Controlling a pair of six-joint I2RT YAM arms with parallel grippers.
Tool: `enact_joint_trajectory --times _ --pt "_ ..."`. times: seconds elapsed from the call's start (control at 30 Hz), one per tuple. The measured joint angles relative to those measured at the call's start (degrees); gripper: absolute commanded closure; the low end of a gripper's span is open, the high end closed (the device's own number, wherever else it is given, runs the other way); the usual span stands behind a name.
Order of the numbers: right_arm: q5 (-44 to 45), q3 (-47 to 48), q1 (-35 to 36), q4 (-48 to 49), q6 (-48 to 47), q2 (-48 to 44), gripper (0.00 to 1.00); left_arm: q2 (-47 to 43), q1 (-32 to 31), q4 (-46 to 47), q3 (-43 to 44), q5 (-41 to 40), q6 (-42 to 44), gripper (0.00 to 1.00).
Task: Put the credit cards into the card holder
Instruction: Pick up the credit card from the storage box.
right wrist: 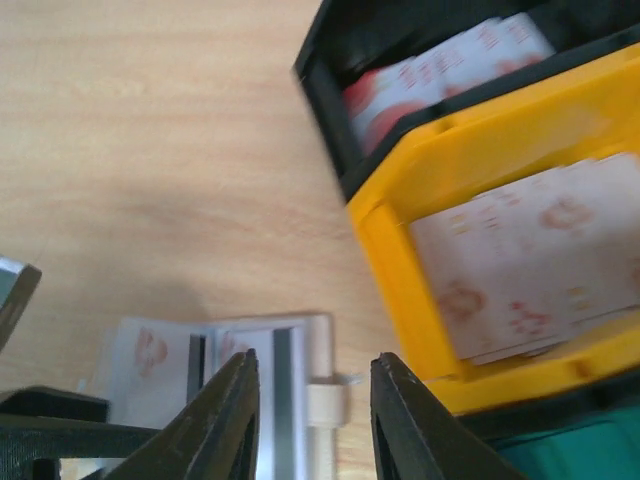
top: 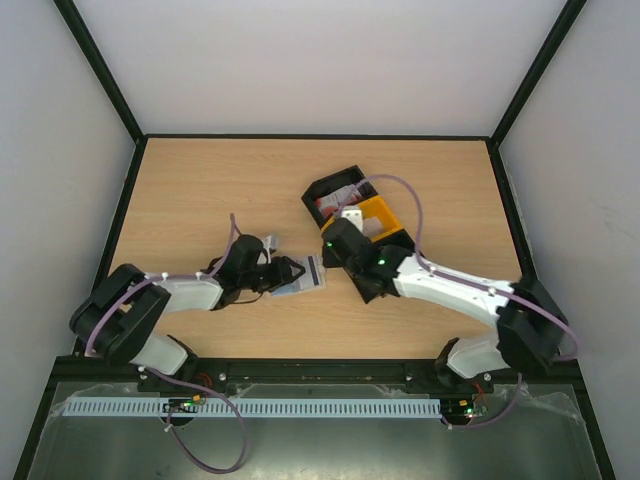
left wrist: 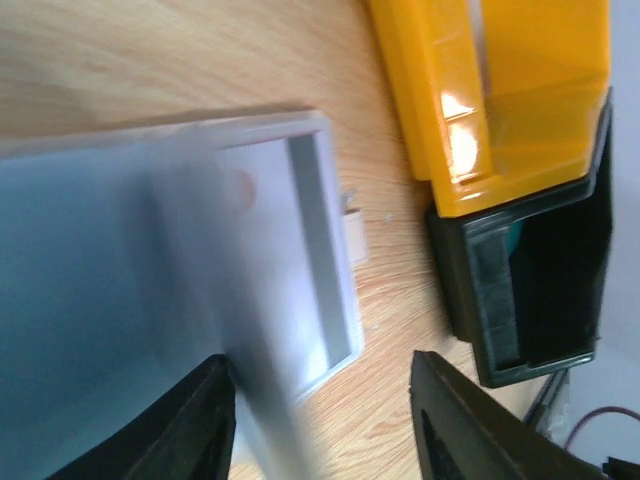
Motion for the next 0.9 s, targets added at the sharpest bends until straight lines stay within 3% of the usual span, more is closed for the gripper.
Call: enact_joint_trajectory --times 0.33,0.57,0.73,0.9 --pt "5.7 -3.6 -8.6 -4.3 -0.1 -14.0 0.61 4.6 -1.9 3.5 6.0 2.2 2.1 0.25" --pt "3.1 -5.5 -11.6 -6.3 -3.5 -16.6 0.43 -8.8 -2.4 -0.7 4.0 -4.6 4.3 0.13" --pt "-1.7 -5.6 -15.2 -10.4 -6.5 -15.5 0.39 -18.0 -3.0 -2.4 3.3 -10.2 4.9 0.14" --pt "-7.7 -5.7 -18.9 -13.0 -7.2 -14.5 0.44 -16.7 -5.1 -4.1 4.4 -13.7 3.8 0.28"
